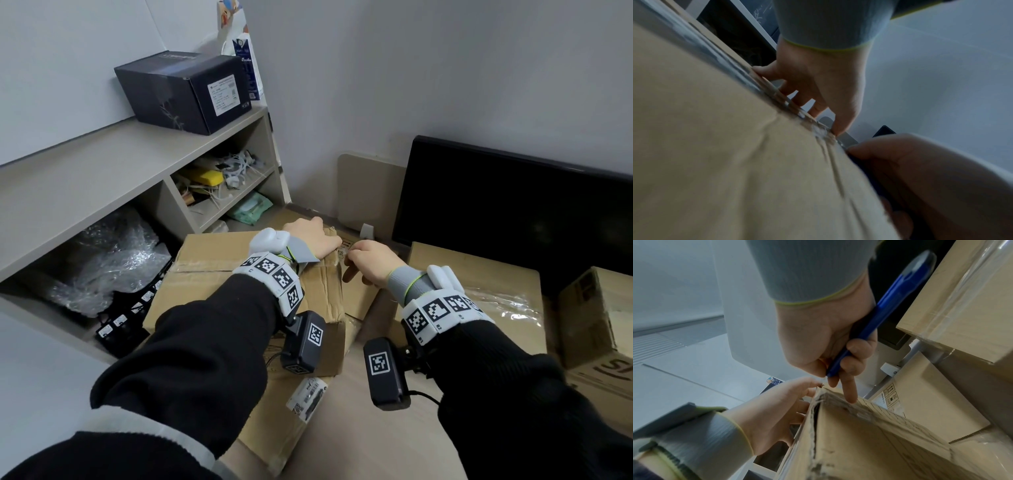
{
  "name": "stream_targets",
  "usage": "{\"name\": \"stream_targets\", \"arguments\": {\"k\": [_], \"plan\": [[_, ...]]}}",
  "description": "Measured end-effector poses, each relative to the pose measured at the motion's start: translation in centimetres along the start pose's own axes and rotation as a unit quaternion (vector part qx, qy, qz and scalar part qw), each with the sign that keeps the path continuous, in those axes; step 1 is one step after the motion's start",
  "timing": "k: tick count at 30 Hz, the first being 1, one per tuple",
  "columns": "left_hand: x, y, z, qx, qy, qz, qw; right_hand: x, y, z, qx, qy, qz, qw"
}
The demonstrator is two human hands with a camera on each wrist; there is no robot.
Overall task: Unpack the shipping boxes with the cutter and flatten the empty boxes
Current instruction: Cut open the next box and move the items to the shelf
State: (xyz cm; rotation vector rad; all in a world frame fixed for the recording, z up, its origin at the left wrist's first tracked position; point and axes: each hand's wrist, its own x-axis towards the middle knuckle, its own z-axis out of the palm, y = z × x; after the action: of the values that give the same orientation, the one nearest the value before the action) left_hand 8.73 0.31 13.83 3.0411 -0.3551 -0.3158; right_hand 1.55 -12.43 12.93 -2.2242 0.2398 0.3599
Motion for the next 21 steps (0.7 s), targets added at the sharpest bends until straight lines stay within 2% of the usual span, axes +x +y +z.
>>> {"name": "stream_targets", "arguments": {"k": [5, 13, 21], "plan": [[0.1, -0.1, -0.3, 0.009, -0.012, 0.007, 1.000, -0.6, -0.1, 0.0, 0.014, -0.004, 0.001, 1.000], [0.1, -0.1, -0.4, 0.022, -0.018, 0.009, 1.000, -0.5, -0.9, -0.1, -0.044, -0.029, 0.001, 0.999], [-0.1, 0.0, -0.3, 0.033, -0.001, 0.019, 0.999, -0.8, -0.8, -0.3, 0.004, -0.026, -0.003, 1.000]]}}
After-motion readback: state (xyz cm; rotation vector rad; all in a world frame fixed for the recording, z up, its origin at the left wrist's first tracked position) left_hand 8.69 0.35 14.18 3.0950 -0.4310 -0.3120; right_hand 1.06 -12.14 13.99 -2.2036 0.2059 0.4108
